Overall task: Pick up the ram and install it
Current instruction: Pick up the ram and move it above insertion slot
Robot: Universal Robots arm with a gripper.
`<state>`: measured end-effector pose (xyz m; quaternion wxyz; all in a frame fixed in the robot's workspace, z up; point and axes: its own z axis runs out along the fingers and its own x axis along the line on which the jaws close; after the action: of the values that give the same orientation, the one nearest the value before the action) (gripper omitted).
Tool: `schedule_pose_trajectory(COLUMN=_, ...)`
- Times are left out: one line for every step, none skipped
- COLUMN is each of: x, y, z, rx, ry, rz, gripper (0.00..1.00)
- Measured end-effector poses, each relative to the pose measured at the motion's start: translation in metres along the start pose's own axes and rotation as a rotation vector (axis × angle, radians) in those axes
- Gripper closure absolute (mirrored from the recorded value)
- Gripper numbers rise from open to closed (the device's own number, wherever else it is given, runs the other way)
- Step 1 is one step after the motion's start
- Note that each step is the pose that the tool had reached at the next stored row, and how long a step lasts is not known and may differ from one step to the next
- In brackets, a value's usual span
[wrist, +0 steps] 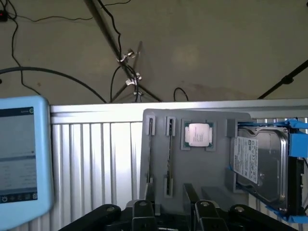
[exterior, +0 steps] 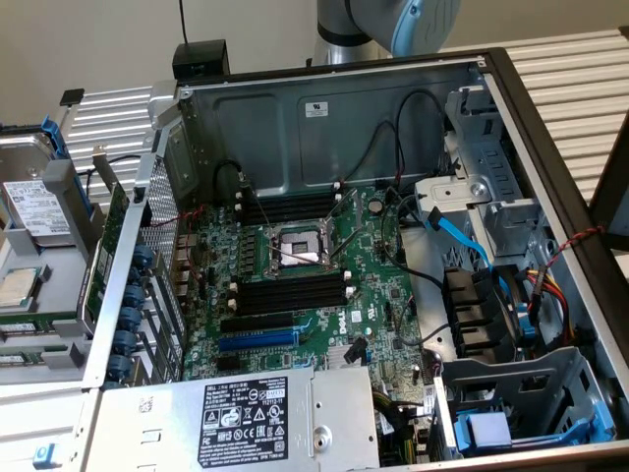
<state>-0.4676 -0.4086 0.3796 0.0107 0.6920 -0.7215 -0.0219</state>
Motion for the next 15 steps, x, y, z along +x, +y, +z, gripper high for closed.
schedule_pose_trajectory(x=0.000, y=-0.0001, z=0.0015, rx=0.0001, ry=0.0001, rz=0.000, gripper=0.64)
schedule_pose_trajectory(x=0.000, y=-0.0003, z=0.0033, rx=0.0003, ry=0.0001, rz=-0.001, gripper=0.64)
schedule_pose_trajectory(x=0.001, y=-0.0005, z=0.0053, rx=0.0005, ry=0.0001, rz=-0.001, gripper=0.64)
schedule_pose_trajectory(x=0.001, y=-0.0007, z=0.0070, rx=0.0006, ry=0.0001, rz=-0.001, gripper=0.64)
schedule_pose_trajectory(x=0.001, y=-0.0010, z=0.0089, rx=0.0008, ry=0.0002, rz=-0.001, gripper=0.64)
schedule_pose_trajectory(x=0.002, y=-0.0011, z=0.0106, rx=0.0007, ry=0.0002, rz=-0.002, gripper=0.64)
schedule_pose_trajectory(x=0.002, y=-0.0011, z=0.0125, rx=0.0008, ry=0.0001, rz=-0.004, gripper=0.64)
schedule_pose_trajectory(x=0.002, y=-0.0012, z=0.0142, rx=0.0008, ry=0.0001, rz=-0.006, gripper=0.64)
schedule_pose_trajectory(x=0.003, y=-0.0013, z=0.0162, rx=0.0007, ry=0.0000, rz=-0.007, gripper=0.64)
schedule_pose_trajectory(x=0.003, y=-0.0015, z=0.0179, rx=0.0005, ry=0.0001, rz=-0.008, gripper=0.64)
schedule_pose_trajectory(x=0.004, y=-0.0019, z=0.0197, rx=0.0007, ry=0.0000, rz=-0.008, gripper=0.64)
schedule_pose_trajectory(x=0.005, y=-0.0022, z=0.0215, rx=0.0006, ry=0.0001, rz=-0.008, gripper=0.64)
schedule_pose_trajectory(x=0.006, y=-0.0026, z=0.0233, rx=0.0007, ry=0.0000, rz=-0.008, gripper=0.64)
schedule_pose_trajectory(x=0.007, y=-0.0030, z=0.0251, rx=0.0008, ry=-0.0001, rz=-0.008, gripper=0.64)
schedule_pose_trajectory(x=0.008, y=-0.0036, z=0.0269, rx=0.0008, ry=-0.0001, rz=-0.008, gripper=0.64)
